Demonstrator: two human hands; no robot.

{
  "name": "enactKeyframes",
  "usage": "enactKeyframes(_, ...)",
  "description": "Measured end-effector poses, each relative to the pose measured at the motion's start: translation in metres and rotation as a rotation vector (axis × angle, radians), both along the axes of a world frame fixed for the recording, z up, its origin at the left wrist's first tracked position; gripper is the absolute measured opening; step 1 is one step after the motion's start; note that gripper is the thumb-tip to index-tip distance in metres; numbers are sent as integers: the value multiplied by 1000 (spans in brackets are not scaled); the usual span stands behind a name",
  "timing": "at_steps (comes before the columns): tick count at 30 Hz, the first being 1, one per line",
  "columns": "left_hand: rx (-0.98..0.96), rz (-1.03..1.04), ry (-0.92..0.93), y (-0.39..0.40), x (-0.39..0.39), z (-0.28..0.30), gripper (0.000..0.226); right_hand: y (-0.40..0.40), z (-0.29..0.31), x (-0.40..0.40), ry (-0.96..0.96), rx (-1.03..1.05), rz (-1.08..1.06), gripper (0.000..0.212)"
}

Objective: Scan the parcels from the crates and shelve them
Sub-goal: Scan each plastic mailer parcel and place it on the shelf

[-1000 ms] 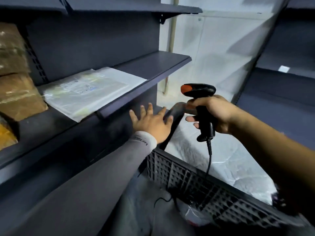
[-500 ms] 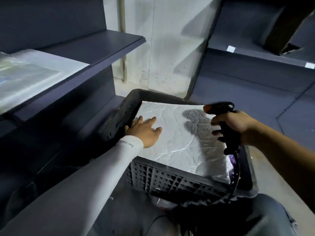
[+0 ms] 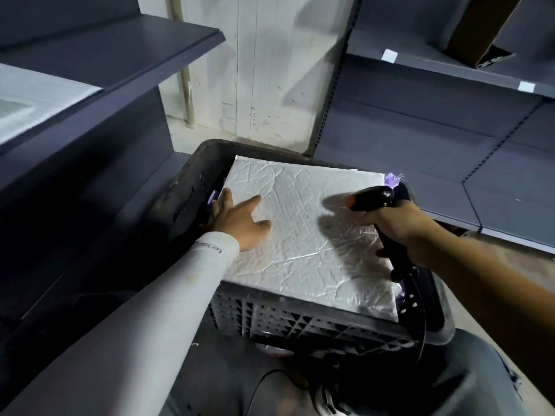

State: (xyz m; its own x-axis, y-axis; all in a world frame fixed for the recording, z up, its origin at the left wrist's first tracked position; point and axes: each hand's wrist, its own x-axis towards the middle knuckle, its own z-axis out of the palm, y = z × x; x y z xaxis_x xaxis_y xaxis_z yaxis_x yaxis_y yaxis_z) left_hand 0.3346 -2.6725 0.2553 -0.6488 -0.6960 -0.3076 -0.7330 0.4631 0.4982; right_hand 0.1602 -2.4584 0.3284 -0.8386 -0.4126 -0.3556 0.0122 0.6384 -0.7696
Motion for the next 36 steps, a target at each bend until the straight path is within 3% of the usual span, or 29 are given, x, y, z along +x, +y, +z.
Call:
enactKeyframes(9, 94, 96, 304, -9, 8, 5, 56, 5, -1, -7, -4, 37, -19, 24)
enactKeyframes(14, 366, 280, 585, -22, 14, 23, 47, 8, -2, -7, 7, 12, -29, 23)
enactKeyframes(21, 791, 397, 561, -44, 32, 44, 61, 13, 8, -4, -2, -29, -62, 23)
enactKeyframes(27, 817, 444, 584, -53, 42, 49, 60, 15, 22, 3, 18, -73, -79, 14)
enactKeyframes(36, 755, 453, 603, -38, 64, 61, 17, 16, 66, 12, 60, -202, -44, 15)
